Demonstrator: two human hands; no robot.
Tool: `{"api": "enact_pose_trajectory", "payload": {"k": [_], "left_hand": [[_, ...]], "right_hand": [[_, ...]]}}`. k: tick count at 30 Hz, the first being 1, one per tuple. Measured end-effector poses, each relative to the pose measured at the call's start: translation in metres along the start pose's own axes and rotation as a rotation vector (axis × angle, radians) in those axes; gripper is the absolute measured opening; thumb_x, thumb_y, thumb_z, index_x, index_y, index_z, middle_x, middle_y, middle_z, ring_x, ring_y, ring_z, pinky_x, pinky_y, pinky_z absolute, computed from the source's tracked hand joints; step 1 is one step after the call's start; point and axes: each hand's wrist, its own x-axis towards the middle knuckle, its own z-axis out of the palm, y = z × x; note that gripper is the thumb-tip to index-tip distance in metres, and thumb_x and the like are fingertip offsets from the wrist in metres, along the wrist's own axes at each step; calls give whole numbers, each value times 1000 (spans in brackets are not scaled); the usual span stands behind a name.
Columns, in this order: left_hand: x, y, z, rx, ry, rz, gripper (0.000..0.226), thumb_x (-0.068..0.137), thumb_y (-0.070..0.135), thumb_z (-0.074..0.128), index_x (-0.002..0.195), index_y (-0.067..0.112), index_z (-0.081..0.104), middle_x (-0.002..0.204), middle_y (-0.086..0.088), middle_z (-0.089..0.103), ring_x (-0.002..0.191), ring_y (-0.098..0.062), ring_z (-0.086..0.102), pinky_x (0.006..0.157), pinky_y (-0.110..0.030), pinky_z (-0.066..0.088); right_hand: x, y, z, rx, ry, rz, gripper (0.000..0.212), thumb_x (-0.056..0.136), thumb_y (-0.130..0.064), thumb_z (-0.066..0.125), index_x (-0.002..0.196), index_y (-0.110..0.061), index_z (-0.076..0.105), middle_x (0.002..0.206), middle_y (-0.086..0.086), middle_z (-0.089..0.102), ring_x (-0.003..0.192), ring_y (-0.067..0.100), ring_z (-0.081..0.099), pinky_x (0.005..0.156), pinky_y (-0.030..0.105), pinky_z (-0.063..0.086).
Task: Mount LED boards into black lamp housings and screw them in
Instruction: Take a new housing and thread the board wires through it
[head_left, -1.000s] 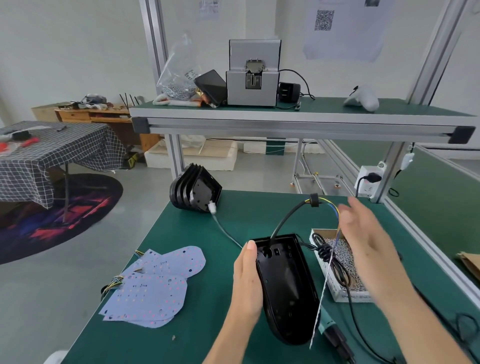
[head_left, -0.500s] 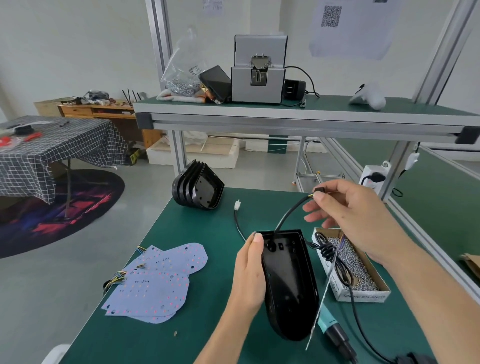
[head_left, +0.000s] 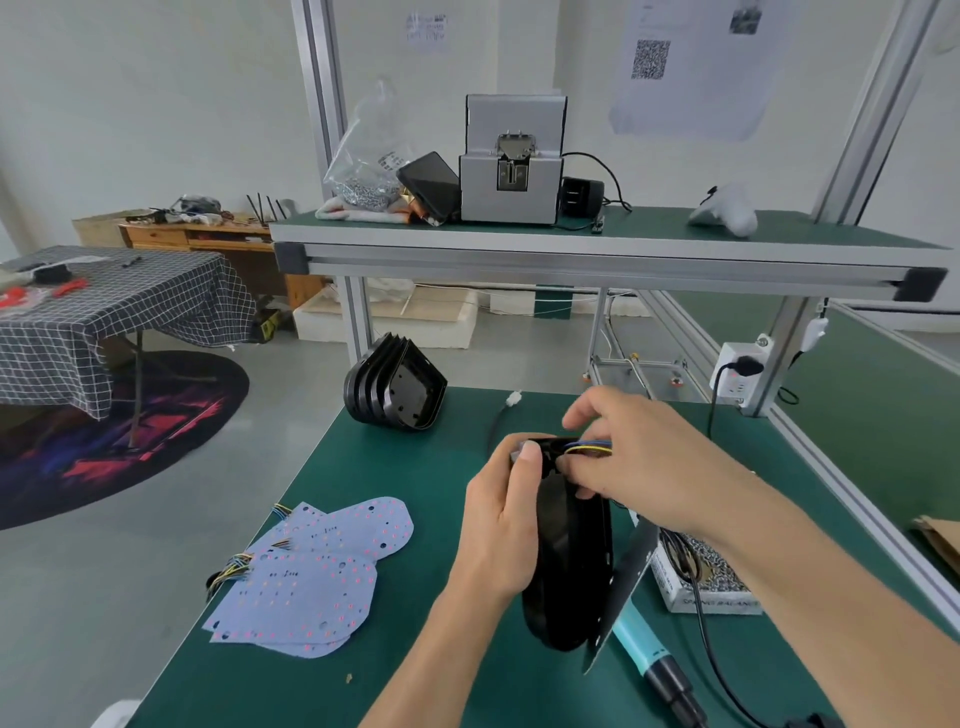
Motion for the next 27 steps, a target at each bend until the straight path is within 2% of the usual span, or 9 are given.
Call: {"api": "enact_pose_trajectory", "payload": {"k": [2,4,9,14,16,20,24,27], "left_hand": [[-1,1,0,5,15,9,46,106,49,37,115,19,70,103,-5,75,100,-28,69,92,-57,53],[-3,3,0,4,11,14,47,106,49,36,115,19,70,104,-5,75,102,-26,69,93,-55,53],[-7,5,2,14,22,29,45,103,51,36,114,24,71,106,2,76,106,-23,69,95,-51,52],[-8,7,3,33,53,52,44,100,53,35,115,28,69,107,4,75,109,-21,67,96,-50,51],[-7,8,4,15,67,44,46,99,54,36,116,26,68,108,4,75,109,-20,68,96,-50,52],[-8,6,6,-5,110,57,44,99,53,36,116,27,68,109,8,75,110,-18,67,96,-46,53],[-10,4,8,87,125,68,46,98,57,33,118,31,66,113,12,72,116,-17,63,99,-48,49],[-11,3,8,137,119,100,48,98,57,31,120,31,65,115,17,70,122,-18,60,106,-50,46]], "right_hand": [[3,-3,-2,-63,-29,-5,15,88,-26,73,96,-29,61,71,-13,76,72,-2,69,71,31,56],[7,-5,-4,-114,-84,2,10,84,-23,74,85,-26,65,64,-11,74,67,-1,69,67,31,55],[17,-6,-7,-94,-171,62,11,81,-21,82,78,-18,72,61,-4,74,59,5,73,57,20,49],[18,-8,-1,-70,-102,108,10,78,-17,79,71,-16,73,57,-3,72,49,3,68,44,10,40],[17,-13,1,-108,-44,113,13,78,-18,77,66,-19,73,56,-4,71,48,5,63,46,16,42],[14,-21,7,-156,22,94,13,80,-29,79,69,-24,75,65,-3,70,70,21,70,67,34,60],[12,-22,8,-203,16,91,13,83,-37,79,75,-26,78,66,-3,69,71,23,69,65,32,58],[11,-22,7,-219,20,89,16,84,-37,80,72,-28,76,65,-6,67,69,20,68,57,26,48]]}}
